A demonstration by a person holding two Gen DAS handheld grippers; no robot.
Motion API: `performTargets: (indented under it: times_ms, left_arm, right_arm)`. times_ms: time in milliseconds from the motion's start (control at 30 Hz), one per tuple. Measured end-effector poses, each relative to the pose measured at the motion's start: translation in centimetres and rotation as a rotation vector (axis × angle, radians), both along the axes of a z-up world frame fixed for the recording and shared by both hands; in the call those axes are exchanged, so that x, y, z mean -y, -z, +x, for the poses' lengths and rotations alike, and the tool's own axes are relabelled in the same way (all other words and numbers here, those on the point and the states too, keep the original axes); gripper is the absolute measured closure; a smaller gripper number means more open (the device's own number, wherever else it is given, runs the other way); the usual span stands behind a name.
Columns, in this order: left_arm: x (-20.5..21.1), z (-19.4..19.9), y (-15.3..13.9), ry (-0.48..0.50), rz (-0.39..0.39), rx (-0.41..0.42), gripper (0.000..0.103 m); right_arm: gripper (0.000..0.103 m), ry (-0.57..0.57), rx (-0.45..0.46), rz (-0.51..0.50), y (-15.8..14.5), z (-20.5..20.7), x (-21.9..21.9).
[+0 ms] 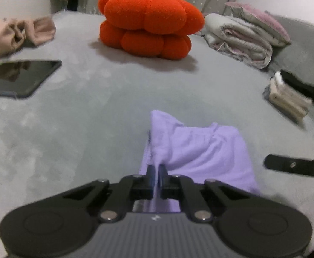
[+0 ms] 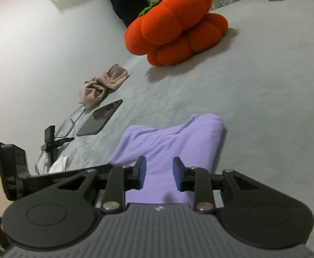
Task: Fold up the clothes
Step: 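Open both grippers and release the folded lavender garment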
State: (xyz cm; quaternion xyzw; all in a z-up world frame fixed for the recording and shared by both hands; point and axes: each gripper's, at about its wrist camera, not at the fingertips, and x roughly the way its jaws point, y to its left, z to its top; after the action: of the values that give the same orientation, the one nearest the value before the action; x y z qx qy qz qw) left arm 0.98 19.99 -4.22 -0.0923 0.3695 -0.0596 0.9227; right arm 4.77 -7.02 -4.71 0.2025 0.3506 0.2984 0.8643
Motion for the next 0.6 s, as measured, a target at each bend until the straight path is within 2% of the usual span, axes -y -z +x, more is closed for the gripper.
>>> performTargets:
  times_ms: [133, 200, 300, 433, 500, 600]
  left_arm:
    - [0.6, -0.2, -0.1, -0.014, 0.079, 0.043, 0.089]
    - [0.9, -0.5, -0.9, 0.004, 0.080, 0.133, 0.089]
    - [1.9, -0.4, -1.1, 0.101, 0.092, 0.259, 0.090]
    - [3.6, 1.2, 0.4, 0.156, 0.133, 0.260, 0.090]
    - [4.0, 2.1, 1.5, 0.153, 0.168, 0.244, 0.090]
    - [3.6, 3.2, 2.6, 0.129, 0.178, 0.221, 0.090]
  right_arm:
    - [0.070, -0.005, 0.028, -0.050, 0.2, -0.2, -0.5]
    - [0.070, -0.011, 0.062, -0.084, 0.3, -0.5, -0.8]
    - [0.070, -0.030, 0.127, -0.128, 0.3, -0.6, -1.6]
    - [0.070, -0.039, 0.220, -0.189, 0.8, -0.3, -3.1]
    - [0.070, -0.049, 0.251, -0.234, 1.4, 0.1, -4.1]
    - [0.070, -0.047, 0.277, -0.300, 2.6, 1.1, -5.2]
